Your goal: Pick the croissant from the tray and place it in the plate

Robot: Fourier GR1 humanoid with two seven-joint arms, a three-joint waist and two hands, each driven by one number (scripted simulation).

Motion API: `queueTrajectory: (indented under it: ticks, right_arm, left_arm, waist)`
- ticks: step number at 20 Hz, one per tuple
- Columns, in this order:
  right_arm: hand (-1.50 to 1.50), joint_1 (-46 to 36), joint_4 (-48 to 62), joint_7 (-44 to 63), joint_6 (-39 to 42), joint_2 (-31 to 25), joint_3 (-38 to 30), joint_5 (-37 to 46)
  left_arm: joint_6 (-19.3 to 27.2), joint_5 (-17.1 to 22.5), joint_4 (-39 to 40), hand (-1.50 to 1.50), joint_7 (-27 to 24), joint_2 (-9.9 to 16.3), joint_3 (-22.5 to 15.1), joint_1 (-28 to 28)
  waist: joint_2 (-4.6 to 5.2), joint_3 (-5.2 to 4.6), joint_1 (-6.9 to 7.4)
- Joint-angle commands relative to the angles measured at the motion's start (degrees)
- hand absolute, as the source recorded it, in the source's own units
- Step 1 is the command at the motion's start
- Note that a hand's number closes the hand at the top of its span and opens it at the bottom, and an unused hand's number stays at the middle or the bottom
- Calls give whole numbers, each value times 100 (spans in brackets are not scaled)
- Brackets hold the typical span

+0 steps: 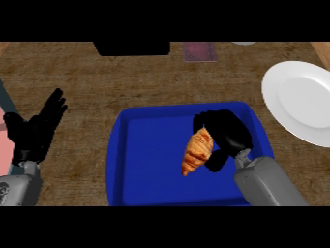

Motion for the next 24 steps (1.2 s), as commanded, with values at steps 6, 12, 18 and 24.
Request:
queueTrajectory:
  ticks: [6,12,18,24]
  right_arm:
    - [150,311,-1497,177,-2005,-350,-1318,331]
    - [150,487,-1806,486,-2091,-280,-2170,-191]
    - [150,179,-660,-213,-2132,-801,-3361,-1165]
    - [150,-547,838,-758,-2154,-1564,-4171,-1541]
  left_arm:
    - [27,-84,78,0,-159,-70,-17,113]
    - [-46,-105,-96,0,127,-61,-60,-51]
    - [-128,-4,0,0,270,-56,102,-242]
    - [-188,-98,-230,0,121,-116,44,98]
  waist:
    - [2,-1,-12]
    - [22,-1,87]
    - [36,0,128]
    - [39,0,180]
